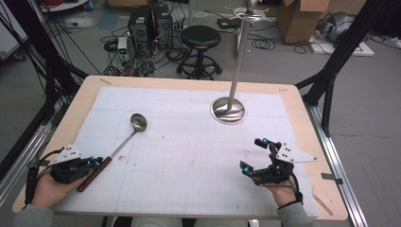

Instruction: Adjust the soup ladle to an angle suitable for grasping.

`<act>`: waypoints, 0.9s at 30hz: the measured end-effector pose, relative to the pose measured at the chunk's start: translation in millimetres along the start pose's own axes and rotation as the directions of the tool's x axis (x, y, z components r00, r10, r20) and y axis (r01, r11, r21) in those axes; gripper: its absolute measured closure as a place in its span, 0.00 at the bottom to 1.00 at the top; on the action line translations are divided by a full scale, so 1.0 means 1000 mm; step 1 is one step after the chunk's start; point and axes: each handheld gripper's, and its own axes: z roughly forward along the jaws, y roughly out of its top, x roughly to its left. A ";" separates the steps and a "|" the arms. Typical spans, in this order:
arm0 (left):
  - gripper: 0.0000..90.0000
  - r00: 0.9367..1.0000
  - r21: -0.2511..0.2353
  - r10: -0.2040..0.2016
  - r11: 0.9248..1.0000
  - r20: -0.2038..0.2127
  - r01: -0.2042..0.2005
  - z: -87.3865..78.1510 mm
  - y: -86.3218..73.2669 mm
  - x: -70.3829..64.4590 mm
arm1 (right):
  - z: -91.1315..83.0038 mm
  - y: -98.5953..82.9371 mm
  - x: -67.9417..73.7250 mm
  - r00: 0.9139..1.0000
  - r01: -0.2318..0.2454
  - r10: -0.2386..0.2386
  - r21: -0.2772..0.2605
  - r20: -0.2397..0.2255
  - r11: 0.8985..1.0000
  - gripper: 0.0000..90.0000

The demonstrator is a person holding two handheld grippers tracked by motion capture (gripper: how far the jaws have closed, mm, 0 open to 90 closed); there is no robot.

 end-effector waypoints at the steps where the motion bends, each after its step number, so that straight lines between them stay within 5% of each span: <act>1: 1.00 1.000 0.001 -0.002 1.000 0.000 0.002 0.000 0.000 0.000 | 0.000 0.000 0.000 1.000 -0.003 0.003 0.000 -0.001 1.000 0.00; 9: 1.00 1.000 0.008 -0.025 1.000 0.005 0.025 0.000 0.000 -0.001 | 0.000 0.000 0.000 1.000 -0.001 0.001 0.002 -0.006 1.000 0.00; 19: 1.00 0.997 0.022 0.010 1.000 0.082 -0.012 0.008 0.006 -0.018 | 0.001 0.000 0.000 1.000 0.001 -0.001 0.006 -0.005 1.000 0.00; 27: 1.00 0.994 0.035 -0.001 0.999 0.112 -0.003 0.015 0.011 -0.027 | 0.002 -0.001 0.000 1.000 0.006 -0.006 0.008 -0.014 1.000 0.00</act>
